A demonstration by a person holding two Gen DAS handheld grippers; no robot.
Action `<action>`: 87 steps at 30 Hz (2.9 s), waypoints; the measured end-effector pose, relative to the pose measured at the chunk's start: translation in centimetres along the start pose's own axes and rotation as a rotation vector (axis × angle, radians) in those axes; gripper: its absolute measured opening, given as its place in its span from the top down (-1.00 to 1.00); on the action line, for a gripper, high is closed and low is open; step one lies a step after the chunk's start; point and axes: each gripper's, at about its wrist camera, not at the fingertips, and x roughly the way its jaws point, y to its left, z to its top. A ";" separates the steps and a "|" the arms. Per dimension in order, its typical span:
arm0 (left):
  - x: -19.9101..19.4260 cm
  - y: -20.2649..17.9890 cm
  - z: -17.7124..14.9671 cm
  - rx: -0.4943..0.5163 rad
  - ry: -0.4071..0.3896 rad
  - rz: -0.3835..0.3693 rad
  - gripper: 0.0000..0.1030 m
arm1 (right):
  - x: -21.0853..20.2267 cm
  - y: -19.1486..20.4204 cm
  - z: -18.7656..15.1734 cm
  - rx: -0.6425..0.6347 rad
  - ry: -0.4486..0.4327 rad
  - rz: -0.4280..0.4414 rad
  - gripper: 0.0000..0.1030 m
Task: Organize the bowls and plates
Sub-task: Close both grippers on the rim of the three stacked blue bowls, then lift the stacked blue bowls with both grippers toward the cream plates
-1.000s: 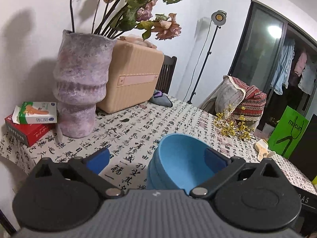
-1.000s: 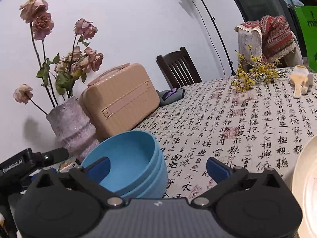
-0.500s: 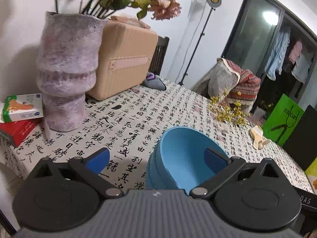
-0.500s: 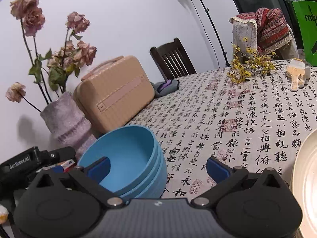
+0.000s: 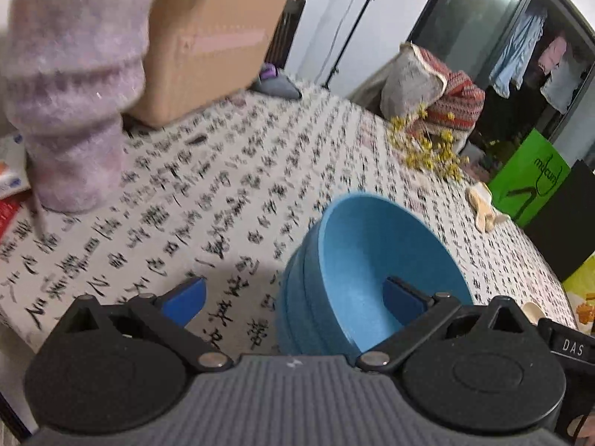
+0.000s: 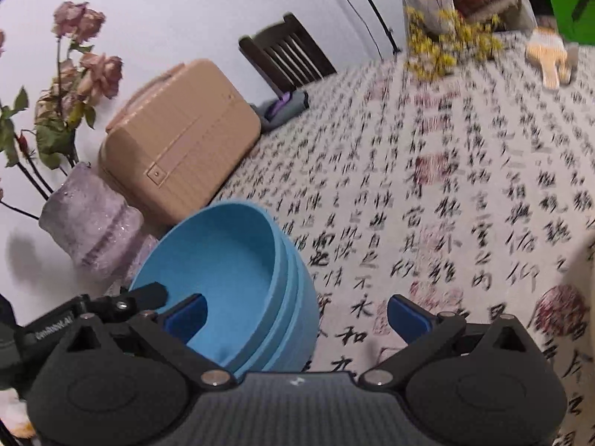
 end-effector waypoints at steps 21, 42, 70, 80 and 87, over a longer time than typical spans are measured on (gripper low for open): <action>2.6 1.2 -0.3 -0.084 0.126 -0.010 -0.64 | 4.8 1.1 -0.3 0.126 0.186 -0.032 -0.39; 3.9 -1.8 0.0 0.034 0.209 0.049 0.09 | 5.6 0.7 0.8 0.194 0.266 -0.069 0.17; 1.9 -4.5 -0.2 0.064 0.155 0.068 0.08 | 2.7 0.4 1.2 0.182 0.238 -0.047 0.17; 1.3 -6.5 -0.9 0.079 0.139 0.062 0.08 | 0.0 -0.6 1.0 0.184 0.217 -0.048 0.17; 1.2 -7.6 -1.3 0.087 0.133 0.051 0.08 | -1.7 -1.6 1.1 0.188 0.204 -0.055 0.17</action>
